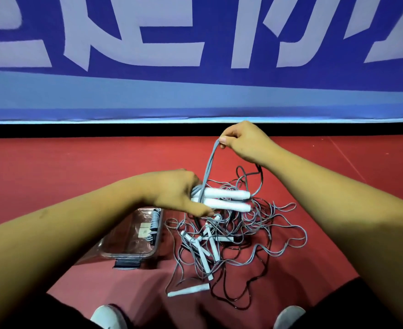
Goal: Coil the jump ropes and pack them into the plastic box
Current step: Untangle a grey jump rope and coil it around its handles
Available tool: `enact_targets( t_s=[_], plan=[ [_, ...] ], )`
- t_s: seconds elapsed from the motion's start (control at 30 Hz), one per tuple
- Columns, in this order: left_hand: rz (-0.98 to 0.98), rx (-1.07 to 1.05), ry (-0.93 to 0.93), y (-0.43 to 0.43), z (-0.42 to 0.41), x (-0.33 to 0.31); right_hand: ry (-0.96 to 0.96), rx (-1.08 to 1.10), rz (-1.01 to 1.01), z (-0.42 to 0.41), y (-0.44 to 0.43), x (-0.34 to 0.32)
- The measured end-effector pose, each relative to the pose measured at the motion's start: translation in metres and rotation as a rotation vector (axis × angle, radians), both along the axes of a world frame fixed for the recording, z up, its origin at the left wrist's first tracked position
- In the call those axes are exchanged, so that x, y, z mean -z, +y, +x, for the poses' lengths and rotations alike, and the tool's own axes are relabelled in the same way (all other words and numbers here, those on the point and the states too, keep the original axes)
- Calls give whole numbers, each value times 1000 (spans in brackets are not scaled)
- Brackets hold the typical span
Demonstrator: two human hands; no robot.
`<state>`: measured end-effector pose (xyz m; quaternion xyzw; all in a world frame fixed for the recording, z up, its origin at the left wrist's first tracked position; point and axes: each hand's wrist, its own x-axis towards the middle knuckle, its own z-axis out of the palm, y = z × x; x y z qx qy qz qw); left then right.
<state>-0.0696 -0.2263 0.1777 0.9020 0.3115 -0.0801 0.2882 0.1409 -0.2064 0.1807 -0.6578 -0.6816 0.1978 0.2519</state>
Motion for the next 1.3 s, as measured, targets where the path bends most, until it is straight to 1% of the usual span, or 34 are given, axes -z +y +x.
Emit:
enact_targets(
  t_s=[0.07,0.17,0.2,0.27,0.3,0.37,0.47,0.53,0.6,0.63,0.67,0.73,0.77,0.8,0.9,0.97,1.03,1.1,1.13,1.2,1.3],
  plan=[
    [-57,-84,-132,-2,-1,-6,31,-14,-32,4,-1,3],
    [-93,-206,-319,-3,-1,-14,197,-119,-51,4,-7,8],
    [-110,-254,-393,-3,-1,-16,200,-126,-65,2,-8,11],
    [-143,-358,-530,1,-4,-18,184,-84,-156,-5,-9,21],
    [-165,-380,-583,3,-6,-20,227,-54,-216,-8,-9,26],
    [-227,-386,-657,8,-10,-22,330,-28,-333,-15,-10,31],
    [-209,-501,-683,24,-18,-22,364,-122,-437,-20,-15,29],
    [-192,-606,-660,37,-26,-18,384,-148,-418,-24,-19,24],
    [-123,-679,-602,49,-32,-13,330,-145,-323,-29,-21,20],
    [-24,-690,-550,54,-35,-12,290,-151,-285,-32,-23,17],
    [115,-687,-477,58,-38,-10,263,-161,-279,-35,-25,15],
    [408,-672,-308,65,-44,-9,229,-196,-307,-39,-29,11],
    [493,-663,-248,68,-47,-8,198,-226,-313,-41,-31,8],
    [528,-653,-190,71,-51,-6,148,-260,-304,-44,-33,5],
    [510,-601,45,74,-52,4,-68,-373,-188,-53,-37,-9],
    [549,-494,180,68,-46,9,-168,-416,-76,-59,-38,-19],
    [536,-355,239,60,-38,12,-195,-380,28,-54,-35,-27],
    [420,-211,288,49,-27,12,-162,-299,82,-42,-28,-29],
    [343,-166,290,41,-22,10,-148,-257,91,-35,-25,-29],
    [187,-140,222,28,-13,2,-141,-205,113,-25,-20,-26],
    [60,-108,89,19,-6,-4,-107,-167,127,-21,-18,-23]
  ],
)
